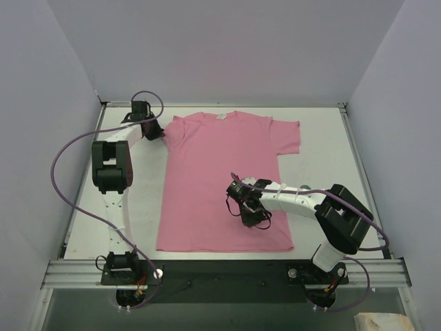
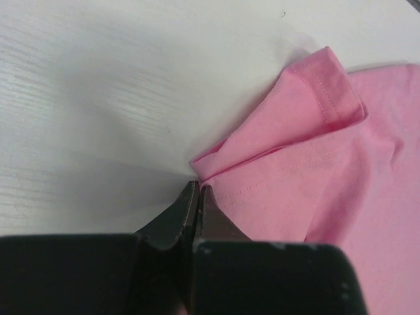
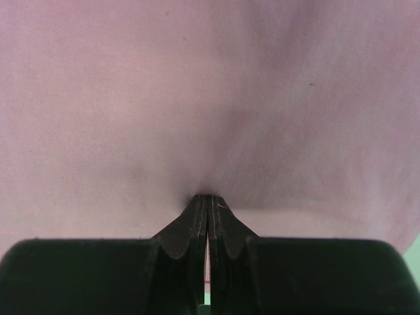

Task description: Pin the brooch onto the clothing

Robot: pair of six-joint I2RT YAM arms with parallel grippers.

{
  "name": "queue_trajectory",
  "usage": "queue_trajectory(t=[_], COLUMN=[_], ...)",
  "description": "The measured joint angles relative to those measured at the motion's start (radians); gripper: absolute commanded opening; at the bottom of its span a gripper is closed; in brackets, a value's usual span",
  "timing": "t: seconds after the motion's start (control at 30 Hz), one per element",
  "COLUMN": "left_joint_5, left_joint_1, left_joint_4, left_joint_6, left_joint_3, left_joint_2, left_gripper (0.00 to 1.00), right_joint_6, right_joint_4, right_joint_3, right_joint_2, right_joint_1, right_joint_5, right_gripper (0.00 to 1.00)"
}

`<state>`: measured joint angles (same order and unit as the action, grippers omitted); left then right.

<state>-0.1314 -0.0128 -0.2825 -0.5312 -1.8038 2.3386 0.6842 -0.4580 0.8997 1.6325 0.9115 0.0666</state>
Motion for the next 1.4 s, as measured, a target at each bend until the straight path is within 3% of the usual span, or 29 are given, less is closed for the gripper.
queue_trajectory(t=[0.77,1.4], left_joint_5=[0.177,0.318], left_joint_1=[0.058,0.096], left_joint_4=[0.003,-0.014], left_joint_6=[-0.004,-0.093], left_joint_3=[0.235,0.446], left_joint_2=[-0.244,-0.341], left_gripper=[0.0,0.0], right_joint_6=[0.012,0.014], right_joint_4=[-0.003,-0.006], right_joint_3=[0.002,0.004], right_joint_2=[0.0,0.0], right_joint_1=[0.001,0.006], right_joint_5=[0.003,0.011], right_gripper=[0.0,0.0])
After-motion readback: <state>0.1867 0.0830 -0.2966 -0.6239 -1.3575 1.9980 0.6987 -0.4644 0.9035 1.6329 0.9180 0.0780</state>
